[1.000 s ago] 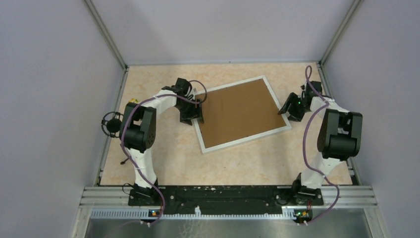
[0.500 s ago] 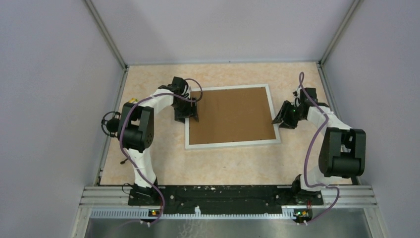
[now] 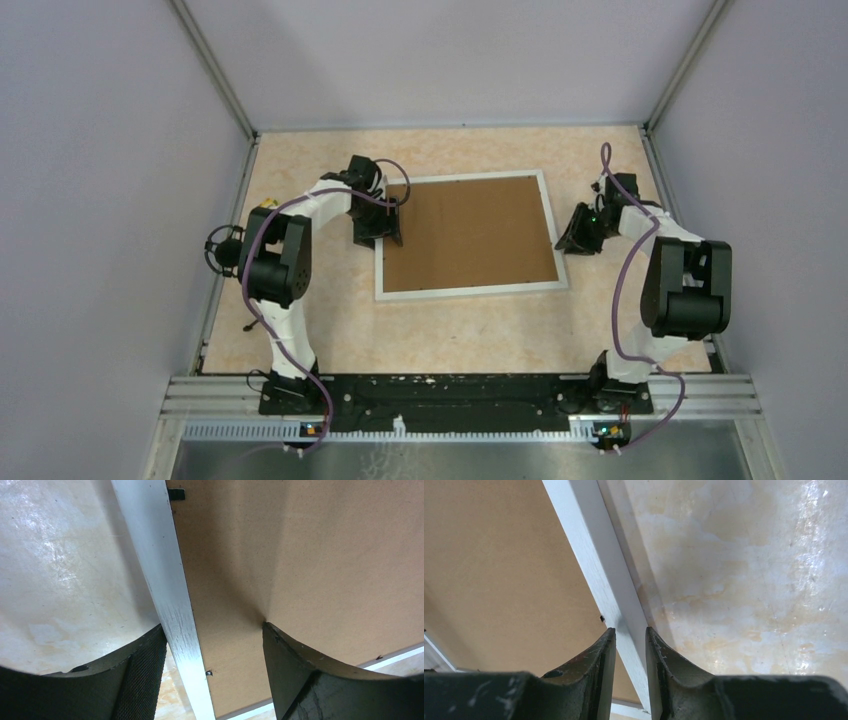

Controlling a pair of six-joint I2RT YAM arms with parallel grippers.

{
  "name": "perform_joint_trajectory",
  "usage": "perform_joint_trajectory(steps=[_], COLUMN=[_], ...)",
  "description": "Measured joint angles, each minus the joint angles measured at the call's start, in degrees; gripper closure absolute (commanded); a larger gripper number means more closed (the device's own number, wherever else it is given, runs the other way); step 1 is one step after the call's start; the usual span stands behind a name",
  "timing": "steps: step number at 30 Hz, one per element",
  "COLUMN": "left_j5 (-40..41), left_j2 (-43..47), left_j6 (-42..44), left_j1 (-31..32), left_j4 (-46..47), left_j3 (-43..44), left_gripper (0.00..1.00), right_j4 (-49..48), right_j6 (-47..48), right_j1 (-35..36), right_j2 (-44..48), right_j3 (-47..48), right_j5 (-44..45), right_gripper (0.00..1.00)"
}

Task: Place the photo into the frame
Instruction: Adjust the photo frame at the center of the board.

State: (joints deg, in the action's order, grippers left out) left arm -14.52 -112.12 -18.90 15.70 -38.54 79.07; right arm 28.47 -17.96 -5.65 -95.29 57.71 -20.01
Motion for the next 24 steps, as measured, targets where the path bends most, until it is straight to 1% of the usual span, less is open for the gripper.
perform_joint_trajectory(steps=[6, 24], left_j5=[-0.04, -0.22], left_j2=[0.0, 0.0], left_j6=[0.02, 0.04], left_j1=[-0.02, -0.04], left_j4=[0.0, 0.0], left_j3=[0.0, 0.0], left_gripper=[0.27, 0.27], right_j4=[-0.92, -1.95], right_j6=[0.22, 0.96], right_j1=[0.0, 0.37], right_j2=[-1.68, -3.56], right_j3=[0.9, 1.64], right_j5=[0.57, -2.51], right_gripper=[0.73, 0.73])
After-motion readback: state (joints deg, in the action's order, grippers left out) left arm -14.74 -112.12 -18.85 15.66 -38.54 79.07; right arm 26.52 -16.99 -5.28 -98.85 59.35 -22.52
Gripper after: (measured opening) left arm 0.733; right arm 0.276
